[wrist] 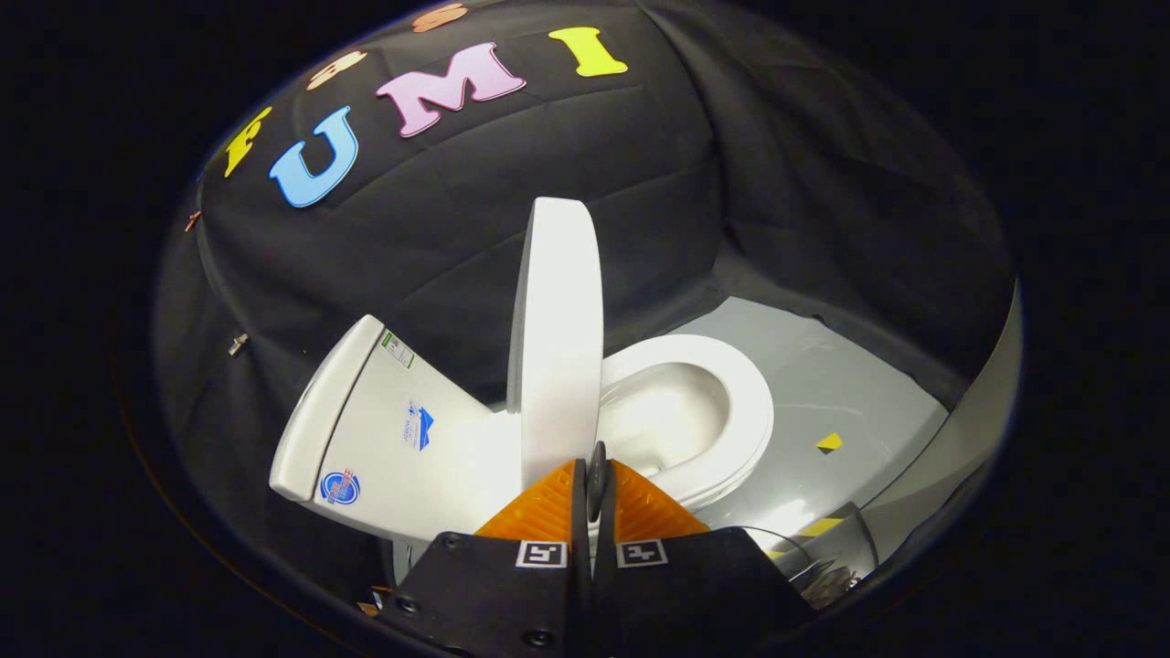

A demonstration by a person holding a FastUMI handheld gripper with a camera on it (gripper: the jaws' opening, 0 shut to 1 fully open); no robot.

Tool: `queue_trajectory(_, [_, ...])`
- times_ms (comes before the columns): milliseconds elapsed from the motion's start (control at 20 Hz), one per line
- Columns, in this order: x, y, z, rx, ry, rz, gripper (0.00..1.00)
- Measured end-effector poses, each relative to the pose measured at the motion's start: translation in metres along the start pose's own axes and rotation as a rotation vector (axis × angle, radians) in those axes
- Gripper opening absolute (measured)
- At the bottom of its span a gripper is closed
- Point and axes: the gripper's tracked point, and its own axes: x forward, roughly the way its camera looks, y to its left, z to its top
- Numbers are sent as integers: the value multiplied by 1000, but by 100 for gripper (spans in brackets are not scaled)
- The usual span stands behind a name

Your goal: Open the toilet lid.

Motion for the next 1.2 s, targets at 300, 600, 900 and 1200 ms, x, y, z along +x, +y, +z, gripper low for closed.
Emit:
queue_trajectory(300, [-14, 50, 1, -115, -55, -30, 5])
queue_trajectory(600, [-25, 100, -7, -243, -118, -66, 5])
queue_trajectory(900, [-26, 142, -19, -344, -172, -87, 5])
queue_trajectory(1200, [-22, 171, -35, -443, -222, -103, 5])
